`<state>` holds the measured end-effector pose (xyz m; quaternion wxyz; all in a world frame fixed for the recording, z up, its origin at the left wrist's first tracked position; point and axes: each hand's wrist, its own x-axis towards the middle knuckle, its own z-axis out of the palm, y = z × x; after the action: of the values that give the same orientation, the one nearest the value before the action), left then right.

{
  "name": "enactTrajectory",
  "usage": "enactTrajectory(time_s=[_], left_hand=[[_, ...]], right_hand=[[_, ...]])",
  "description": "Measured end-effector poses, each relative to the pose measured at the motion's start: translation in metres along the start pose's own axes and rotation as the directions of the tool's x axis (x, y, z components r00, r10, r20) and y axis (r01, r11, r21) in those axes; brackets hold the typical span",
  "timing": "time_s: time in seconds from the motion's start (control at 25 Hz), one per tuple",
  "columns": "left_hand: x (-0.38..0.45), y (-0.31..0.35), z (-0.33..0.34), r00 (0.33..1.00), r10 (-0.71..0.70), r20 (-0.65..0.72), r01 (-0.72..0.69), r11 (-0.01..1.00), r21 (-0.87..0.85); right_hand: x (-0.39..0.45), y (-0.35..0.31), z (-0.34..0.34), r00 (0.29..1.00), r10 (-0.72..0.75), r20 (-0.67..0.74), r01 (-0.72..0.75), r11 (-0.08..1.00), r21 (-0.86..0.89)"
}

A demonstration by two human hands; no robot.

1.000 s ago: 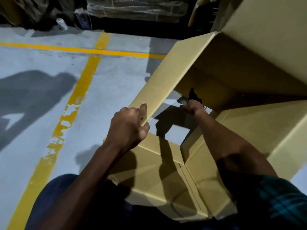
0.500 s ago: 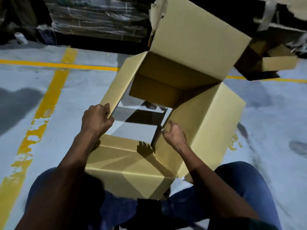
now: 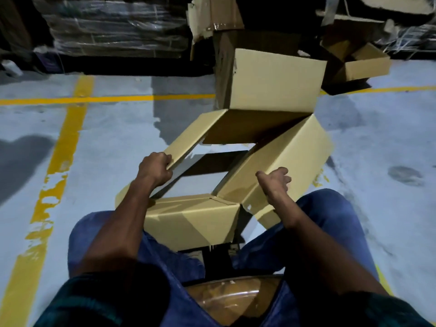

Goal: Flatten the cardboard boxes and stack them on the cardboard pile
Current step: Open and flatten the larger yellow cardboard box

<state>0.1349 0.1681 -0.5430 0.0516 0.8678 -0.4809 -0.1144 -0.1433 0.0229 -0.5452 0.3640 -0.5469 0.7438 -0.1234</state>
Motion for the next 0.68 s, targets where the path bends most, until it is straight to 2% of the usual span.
enactTrajectory(time_s=[0.24,0.36,0.52,0.68], left_hand=[[0.008,0.027,0.02,0.985,0.156,0.078,-0.166,0.974,0.154],[0.011,0.034,0.026,0.973,0.205,0.104,-0.222,0.954,0.201],[0.009,0.03,0.035,0.961,0.228,0.159,-0.257,0.947,0.192],[0.018,0.014,0.041,0.972,0.138,0.188,-0.167,0.975,0.146]], right_hand=[[0.009,0.022,0.02,0.974,0.227,0.008,-0.227,0.972,0.054],[0.016,0.027,0.027,0.96,0.28,0.012,-0.279,0.952,0.125],[0.023,0.027,0.034,0.98,0.201,0.009,-0.198,0.959,0.201],[0.028,0.018,0.037,0.999,-0.011,-0.047,0.022,0.97,0.24]])
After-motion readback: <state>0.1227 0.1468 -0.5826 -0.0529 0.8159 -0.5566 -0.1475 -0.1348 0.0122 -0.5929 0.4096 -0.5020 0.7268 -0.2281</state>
